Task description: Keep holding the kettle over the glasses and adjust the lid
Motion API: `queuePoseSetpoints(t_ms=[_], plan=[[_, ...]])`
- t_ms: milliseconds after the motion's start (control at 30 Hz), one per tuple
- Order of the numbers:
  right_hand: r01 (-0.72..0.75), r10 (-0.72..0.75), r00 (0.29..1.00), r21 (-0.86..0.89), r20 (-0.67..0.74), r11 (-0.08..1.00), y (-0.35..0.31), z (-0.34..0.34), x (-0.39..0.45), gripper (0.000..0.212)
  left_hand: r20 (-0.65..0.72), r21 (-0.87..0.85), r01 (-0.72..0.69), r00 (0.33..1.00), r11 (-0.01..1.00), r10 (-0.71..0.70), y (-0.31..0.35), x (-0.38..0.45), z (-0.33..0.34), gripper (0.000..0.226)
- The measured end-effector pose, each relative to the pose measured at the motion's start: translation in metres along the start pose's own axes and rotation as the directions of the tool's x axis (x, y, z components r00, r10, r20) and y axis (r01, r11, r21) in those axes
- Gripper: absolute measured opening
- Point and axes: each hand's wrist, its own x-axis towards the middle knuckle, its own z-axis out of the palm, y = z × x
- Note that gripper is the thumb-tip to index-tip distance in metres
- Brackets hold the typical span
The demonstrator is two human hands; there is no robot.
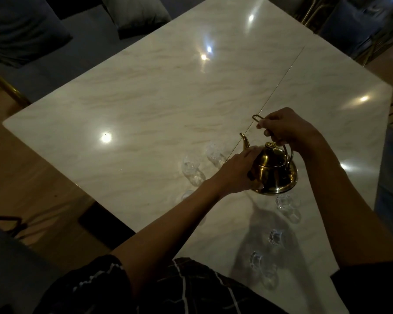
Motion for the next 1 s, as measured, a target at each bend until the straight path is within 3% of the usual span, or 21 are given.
queuePoseSetpoints(t_ms=[1000], plan=[[-0.016, 0.016, 1.000, 0.032, -0.002, 0.999, 0.0041, -0.0055, 0.0057, 0.024, 0.030, -0.003, 0.033, 0.999, 0.999, -0.033, -0.0039, 0.0091, 0.0039, 0.108]])
